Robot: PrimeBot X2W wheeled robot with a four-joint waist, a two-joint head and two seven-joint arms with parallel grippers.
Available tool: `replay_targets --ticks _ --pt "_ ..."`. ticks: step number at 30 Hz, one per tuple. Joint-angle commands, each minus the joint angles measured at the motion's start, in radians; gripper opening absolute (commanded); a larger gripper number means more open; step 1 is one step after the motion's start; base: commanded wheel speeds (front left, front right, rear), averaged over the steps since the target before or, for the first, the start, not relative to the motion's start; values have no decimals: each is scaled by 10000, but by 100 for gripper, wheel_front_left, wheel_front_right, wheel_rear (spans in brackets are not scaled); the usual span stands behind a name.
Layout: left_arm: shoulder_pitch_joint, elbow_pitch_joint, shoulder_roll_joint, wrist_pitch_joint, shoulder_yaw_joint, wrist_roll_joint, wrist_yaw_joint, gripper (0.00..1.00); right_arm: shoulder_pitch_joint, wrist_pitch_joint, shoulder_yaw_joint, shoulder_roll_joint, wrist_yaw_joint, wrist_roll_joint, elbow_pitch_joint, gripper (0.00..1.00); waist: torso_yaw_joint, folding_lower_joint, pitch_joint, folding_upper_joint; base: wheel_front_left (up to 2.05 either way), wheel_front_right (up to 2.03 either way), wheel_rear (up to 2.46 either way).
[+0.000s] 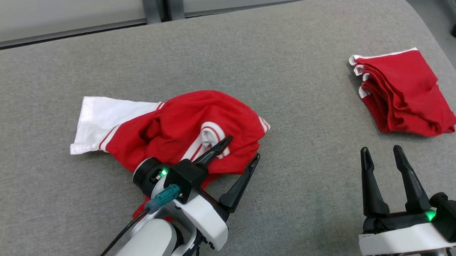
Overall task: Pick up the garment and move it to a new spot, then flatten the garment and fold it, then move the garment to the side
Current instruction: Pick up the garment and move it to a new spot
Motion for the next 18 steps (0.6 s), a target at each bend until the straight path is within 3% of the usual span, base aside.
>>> replay_targets --ticks 1,5,8,13,18 --pt "123 -225 69 -179 69 -26 74 100 -130 -88 1 -9 -4 -17 49 100 170 0 -171 0 0 0 0" --pt "322 -858 151 -620 345 -58 364 100 -125 27 -76 -8 -3 -171 31 100 591 0 -472 0 0 0 0" --pt "454 -1182 270 -889 849 -103 826 100 -86 167 -164 -8 -3 -299 -50 100 952 0 -675 0 0 0 0" --pt "756 -1204 638 -1248 1863 -356 1472 100 61 462 -298 -44 -3 -489 -250 100 1593 0 -1048 0 0 0 0" --pt "1141 -975 1143 -1598 2840 -660 1829 100 277 719 -387 -89 -3 -563 -425 100 2098 0 -1424 0 0 0 0"
